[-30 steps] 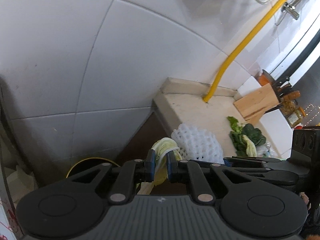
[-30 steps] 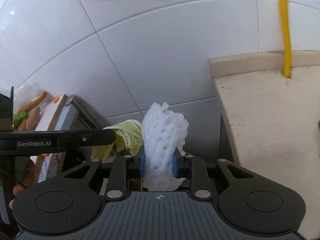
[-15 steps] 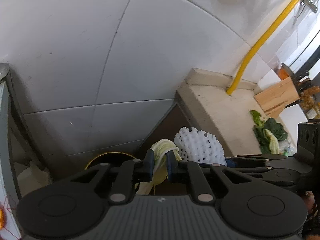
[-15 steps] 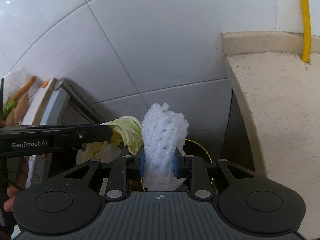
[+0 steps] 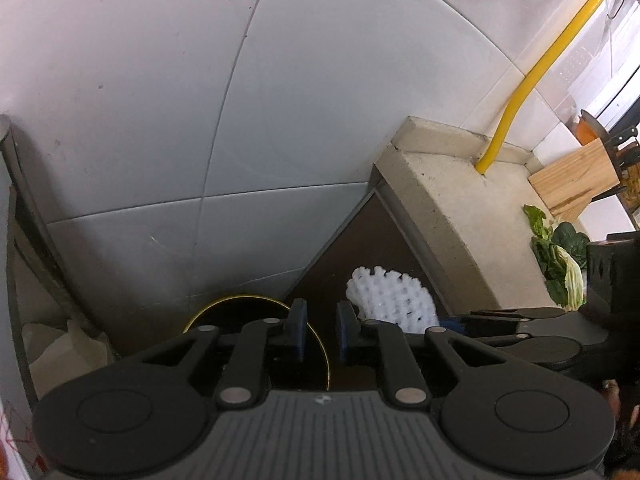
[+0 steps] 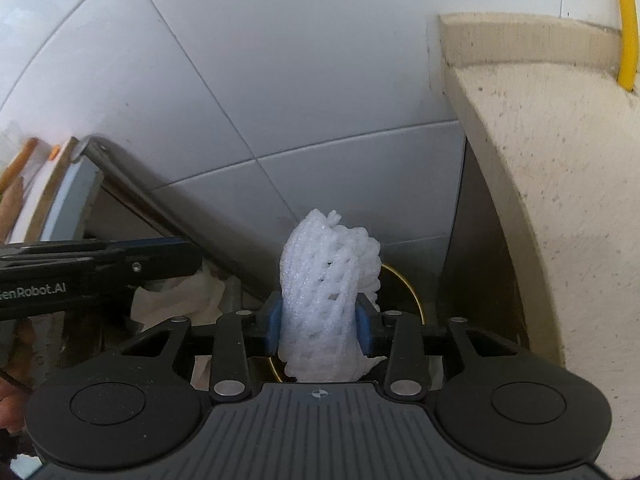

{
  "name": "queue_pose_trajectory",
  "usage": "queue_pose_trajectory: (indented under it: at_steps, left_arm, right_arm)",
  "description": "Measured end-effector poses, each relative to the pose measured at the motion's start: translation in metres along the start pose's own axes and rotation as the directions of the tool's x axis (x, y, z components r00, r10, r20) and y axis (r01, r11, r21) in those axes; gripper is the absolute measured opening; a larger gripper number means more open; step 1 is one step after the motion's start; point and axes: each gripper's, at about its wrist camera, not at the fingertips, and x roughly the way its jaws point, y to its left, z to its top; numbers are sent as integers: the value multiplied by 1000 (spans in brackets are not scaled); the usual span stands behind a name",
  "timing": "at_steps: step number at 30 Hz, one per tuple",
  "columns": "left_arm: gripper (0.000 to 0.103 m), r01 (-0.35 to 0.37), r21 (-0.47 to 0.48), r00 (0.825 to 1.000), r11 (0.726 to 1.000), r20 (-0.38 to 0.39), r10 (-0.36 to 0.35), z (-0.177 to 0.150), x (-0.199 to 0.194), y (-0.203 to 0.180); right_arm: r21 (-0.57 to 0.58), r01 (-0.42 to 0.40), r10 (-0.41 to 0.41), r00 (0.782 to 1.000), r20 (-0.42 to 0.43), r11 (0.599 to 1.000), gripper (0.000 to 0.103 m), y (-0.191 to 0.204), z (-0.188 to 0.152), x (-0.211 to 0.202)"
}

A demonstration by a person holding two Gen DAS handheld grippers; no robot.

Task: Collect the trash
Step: 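Open the left tool to drop the leaf while the right tool opens to drop the net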

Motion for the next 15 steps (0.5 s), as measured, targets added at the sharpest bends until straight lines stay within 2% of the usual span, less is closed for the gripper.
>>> queue_pose_trajectory:
  at_steps: [15]
  left_arm:
    - [11,-3,-1,1000,1000,8,3,-2,3,7]
  right_arm:
    - [-34,35,-37,998,-50,999,62,11,-6,24]
